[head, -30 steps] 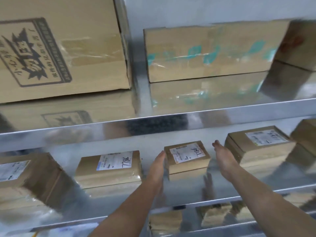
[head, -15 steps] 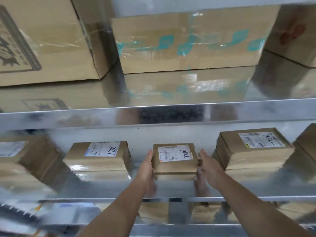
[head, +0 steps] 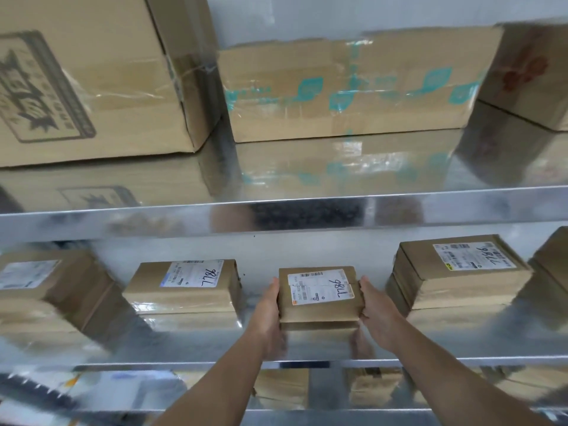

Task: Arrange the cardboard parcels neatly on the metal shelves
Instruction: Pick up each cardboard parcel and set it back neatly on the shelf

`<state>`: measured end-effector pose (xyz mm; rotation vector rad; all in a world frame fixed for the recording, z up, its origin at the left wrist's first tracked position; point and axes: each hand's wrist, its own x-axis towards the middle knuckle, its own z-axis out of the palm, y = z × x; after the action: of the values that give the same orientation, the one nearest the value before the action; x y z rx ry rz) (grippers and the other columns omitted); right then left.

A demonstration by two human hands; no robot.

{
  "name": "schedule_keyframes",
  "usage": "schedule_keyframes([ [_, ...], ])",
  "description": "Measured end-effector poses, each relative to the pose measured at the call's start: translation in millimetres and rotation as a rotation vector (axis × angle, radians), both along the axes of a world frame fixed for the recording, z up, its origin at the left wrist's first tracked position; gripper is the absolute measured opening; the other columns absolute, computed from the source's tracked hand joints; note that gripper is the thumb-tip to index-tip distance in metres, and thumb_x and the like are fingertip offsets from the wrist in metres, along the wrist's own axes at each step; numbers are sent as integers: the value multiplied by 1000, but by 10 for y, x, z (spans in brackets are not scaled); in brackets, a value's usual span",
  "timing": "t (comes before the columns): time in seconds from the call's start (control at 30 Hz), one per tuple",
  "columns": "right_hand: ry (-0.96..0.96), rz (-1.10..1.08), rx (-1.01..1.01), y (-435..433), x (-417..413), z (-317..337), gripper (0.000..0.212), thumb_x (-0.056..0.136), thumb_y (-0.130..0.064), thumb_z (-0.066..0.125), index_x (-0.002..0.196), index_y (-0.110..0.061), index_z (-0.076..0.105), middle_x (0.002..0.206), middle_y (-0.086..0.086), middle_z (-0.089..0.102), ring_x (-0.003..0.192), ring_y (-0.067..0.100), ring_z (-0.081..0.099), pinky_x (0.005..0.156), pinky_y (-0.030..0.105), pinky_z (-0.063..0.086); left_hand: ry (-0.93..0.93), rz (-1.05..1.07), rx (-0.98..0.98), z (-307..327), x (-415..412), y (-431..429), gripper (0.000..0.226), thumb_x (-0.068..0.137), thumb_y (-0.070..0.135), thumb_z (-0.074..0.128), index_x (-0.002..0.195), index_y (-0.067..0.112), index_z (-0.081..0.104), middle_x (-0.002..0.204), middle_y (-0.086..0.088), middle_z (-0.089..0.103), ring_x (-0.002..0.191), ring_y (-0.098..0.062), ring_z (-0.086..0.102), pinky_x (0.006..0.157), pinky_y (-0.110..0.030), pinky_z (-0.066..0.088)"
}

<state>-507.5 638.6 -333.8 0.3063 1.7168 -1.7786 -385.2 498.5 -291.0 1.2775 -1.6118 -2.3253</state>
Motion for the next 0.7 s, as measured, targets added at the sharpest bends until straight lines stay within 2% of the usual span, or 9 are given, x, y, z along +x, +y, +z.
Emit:
schedule_keyframes([
  [0.2,-10,17,39,33,-35,18,42,111,-38,38,96,-13,68,86,2,72,77,13,64,59,24,43,-14,6,-4,64,-3,5,52,110,44,25,92,18,66,62,9,73,49,1,67,38,-12,45],
  [0.33,-19,51,51,102,-27,37,44,112,-38,36,99,-12,69,74,-1,74,70,11,65,46,20,46,23,31,18,112,2,84,51,110,43,26,95,16,66,64,6,75,51,-1,69,40,-14,48],
  [0.43,-22,45,54,142,-63,48,44,112,-36,36,93,-13,68,61,-6,73,73,11,64,54,21,44,41,57,37,110,-32,123,51,111,41,25,94,16,66,63,7,74,51,-1,68,41,-14,48],
  [0.53,7,51,29,179,-129,2,43,112,-36,36,95,-14,69,65,-7,75,79,11,65,62,23,43,69,75,32,87,-29,191,49,111,40,26,94,16,65,62,8,74,51,0,68,41,-14,48],
  [0.7,33,88,15,243,-125,32,42,112,-34,35,95,-14,68,71,-6,76,81,10,66,64,22,45,72,84,-2,63,-48,247,50,111,42,26,93,15,65,61,8,73,49,-1,67,39,-14,46],
])
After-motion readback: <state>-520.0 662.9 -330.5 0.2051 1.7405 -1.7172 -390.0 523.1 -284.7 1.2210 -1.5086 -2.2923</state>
